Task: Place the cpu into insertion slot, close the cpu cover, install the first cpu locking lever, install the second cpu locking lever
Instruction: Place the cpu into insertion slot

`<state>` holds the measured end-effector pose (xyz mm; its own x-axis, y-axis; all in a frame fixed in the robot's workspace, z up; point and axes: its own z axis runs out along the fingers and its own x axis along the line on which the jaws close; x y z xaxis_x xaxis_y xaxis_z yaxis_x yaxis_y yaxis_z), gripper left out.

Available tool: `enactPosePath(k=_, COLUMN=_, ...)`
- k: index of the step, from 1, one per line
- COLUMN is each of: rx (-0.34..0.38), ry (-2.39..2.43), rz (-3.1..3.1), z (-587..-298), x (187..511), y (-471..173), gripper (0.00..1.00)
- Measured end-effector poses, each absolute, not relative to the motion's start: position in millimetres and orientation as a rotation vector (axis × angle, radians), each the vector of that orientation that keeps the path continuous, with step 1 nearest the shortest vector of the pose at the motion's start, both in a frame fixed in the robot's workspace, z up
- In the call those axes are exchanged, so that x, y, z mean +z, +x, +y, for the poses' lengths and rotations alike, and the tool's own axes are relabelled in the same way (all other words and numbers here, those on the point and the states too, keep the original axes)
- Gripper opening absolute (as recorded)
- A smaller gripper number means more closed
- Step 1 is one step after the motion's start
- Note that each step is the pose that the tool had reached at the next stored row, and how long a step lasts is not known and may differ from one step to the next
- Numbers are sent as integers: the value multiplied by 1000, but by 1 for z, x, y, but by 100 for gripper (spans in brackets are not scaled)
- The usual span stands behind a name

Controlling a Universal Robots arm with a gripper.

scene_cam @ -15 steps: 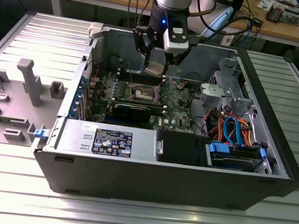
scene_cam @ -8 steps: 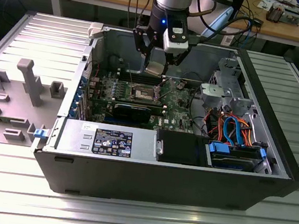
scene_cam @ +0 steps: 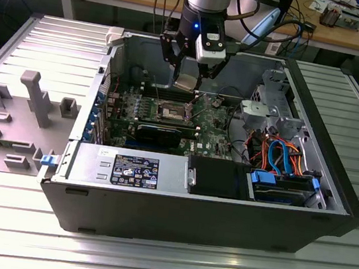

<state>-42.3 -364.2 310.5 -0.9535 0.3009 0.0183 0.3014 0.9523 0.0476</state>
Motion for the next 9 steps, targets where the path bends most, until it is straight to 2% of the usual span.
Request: enactPosePath(k=9, rx=-78, ry=-484, rz=-3092, z=-364, x=310, y=-42, gripper=55)
